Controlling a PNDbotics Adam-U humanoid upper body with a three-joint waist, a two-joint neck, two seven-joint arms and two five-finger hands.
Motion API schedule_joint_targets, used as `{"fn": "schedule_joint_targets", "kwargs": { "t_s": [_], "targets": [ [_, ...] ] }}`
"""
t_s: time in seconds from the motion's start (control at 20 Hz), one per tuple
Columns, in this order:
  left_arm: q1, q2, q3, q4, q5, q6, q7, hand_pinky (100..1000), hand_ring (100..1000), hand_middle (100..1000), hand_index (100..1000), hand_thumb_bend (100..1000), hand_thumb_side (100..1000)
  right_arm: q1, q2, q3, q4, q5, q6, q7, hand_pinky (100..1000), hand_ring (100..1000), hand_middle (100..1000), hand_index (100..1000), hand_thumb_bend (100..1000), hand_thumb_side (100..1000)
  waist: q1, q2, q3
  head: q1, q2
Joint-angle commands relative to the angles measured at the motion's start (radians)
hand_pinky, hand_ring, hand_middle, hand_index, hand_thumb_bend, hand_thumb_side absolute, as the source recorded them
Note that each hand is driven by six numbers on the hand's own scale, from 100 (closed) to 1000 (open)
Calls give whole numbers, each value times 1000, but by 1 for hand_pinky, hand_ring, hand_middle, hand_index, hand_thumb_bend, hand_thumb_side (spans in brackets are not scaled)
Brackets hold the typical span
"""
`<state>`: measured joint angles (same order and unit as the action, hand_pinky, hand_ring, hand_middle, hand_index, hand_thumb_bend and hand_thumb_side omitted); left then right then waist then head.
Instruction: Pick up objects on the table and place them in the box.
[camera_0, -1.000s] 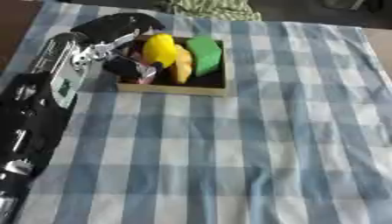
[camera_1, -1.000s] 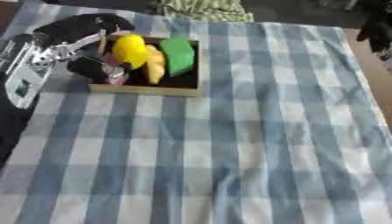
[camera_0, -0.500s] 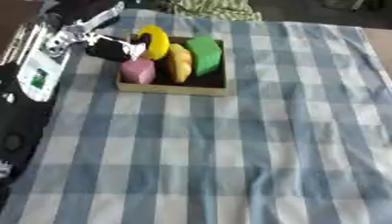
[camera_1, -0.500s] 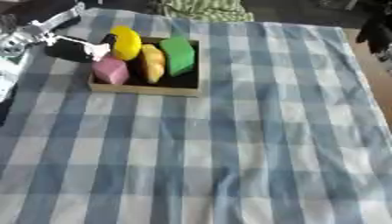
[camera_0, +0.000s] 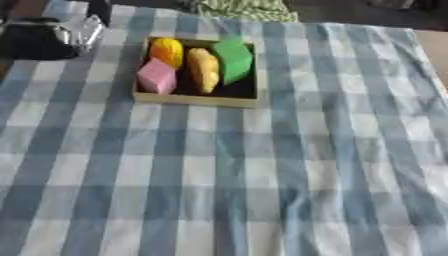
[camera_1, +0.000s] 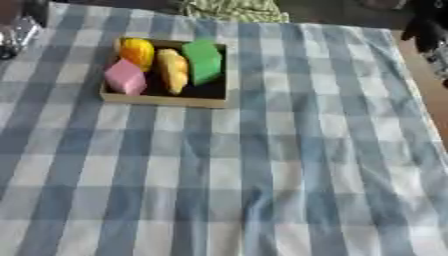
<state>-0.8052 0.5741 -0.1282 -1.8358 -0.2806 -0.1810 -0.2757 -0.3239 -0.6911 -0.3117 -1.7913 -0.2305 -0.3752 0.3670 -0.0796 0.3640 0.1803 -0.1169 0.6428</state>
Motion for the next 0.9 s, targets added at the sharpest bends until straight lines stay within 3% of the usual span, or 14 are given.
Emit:
{"fn": "schedule_joint_targets", "kwargs": {
  "t_s": [0.05, 0.2, 0.5, 0.9],
  "targets": [
    [36, 52, 42, -105, 74, 37, 31, 1000, 937, 856, 935, 100, 510, -1, -40, -15, -32, -7, -2, -17, 1000, 1000, 469, 916, 100, 470, -3, -40, -2, -2, 3],
    [109, 66, 73, -156, 131, 41, 77, 1000, 918, 841, 927, 100, 568, 9, -39, -20, -50, -10, -7, -40, 1000, 1000, 472, 912, 100, 470, -5, -42, -5, -3, 4],
    [230, 69, 140, -164, 242, -2, 177, 1000, 892, 827, 917, 100, 570, 31, -30, -37, -107, -30, -22, -140, 1000, 1000, 487, 907, 100, 470, -11, -44, -2, -3, 3],
    [343, 11, 211, -164, 402, -8, 222, 1000, 864, 808, 910, 100, 566, 54, -4, -38, -160, -108, -59, -250, 1000, 1000, 491, 906, 100, 470, -17, -46, -1, -3, 4]
  ]
}}
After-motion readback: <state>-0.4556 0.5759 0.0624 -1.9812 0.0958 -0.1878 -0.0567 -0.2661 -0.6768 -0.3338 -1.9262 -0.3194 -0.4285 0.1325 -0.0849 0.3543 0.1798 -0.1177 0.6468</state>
